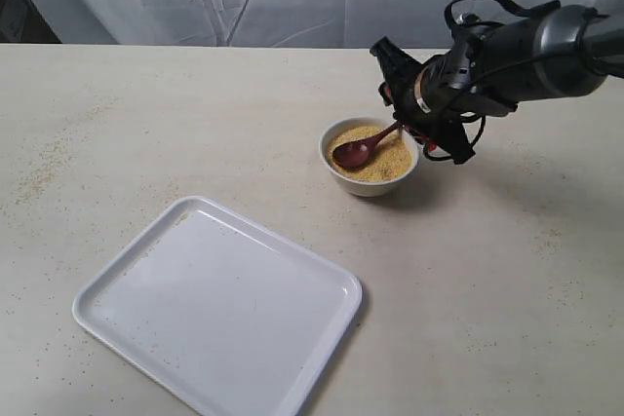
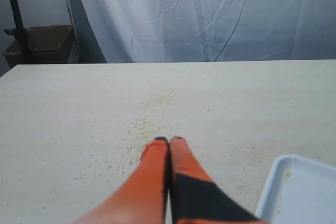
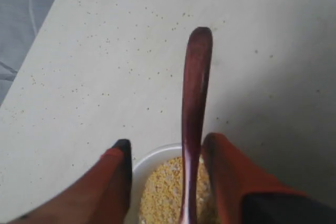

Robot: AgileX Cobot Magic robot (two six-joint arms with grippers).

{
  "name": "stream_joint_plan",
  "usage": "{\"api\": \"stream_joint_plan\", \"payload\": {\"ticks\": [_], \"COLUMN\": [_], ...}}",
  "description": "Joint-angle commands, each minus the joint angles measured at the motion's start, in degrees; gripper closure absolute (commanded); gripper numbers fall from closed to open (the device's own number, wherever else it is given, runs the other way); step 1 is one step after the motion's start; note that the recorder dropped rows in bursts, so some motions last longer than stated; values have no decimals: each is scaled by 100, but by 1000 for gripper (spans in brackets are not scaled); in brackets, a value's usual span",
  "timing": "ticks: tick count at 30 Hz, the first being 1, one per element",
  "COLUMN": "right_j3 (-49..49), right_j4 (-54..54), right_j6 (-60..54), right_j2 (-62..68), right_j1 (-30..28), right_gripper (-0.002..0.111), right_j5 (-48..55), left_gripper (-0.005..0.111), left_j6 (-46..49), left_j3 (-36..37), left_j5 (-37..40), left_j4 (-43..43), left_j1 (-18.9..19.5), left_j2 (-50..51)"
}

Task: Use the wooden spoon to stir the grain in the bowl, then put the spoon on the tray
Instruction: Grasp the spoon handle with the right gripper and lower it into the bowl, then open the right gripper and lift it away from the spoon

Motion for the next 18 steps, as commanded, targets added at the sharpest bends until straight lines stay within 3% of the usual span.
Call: {"api": "stream_joint_plan", "payload": {"ticks": [1,6,9,11,12,16,18], "right_j3": [-30,-30,-30,-30,-30,-30,-30], "right_j4": [-1,82,82,165,268,1501,2362], "right_j6": [-502,-3132,-5429,-6901,-7347,-9591,-11767], "right_j2": [-490,-1358,-1812,-2042,-2104,-2175,-2125], "right_j1": [-2,-2,-2,71,86,101,38], "right_gripper": [52,57,81,104,108,109,109], "right_j5": [-13,-74,139,553,757,1587,2300], "left_gripper": [107,107,107,107,107,107,107], "left_j6": [-19,-19,-19,-19,-19,-19,-19], "left_j3": [21,21,21,21,21,21,21], "left_j5": [-27,-27,-27,-27,-27,-27,-27], "left_j4": [-16,-16,-16,-16,-16,-16,-16], "left_j1": [4,4,4,4,4,4,4], "left_j2": [-28,-28,-28,-28,-28,-28,-28]}}
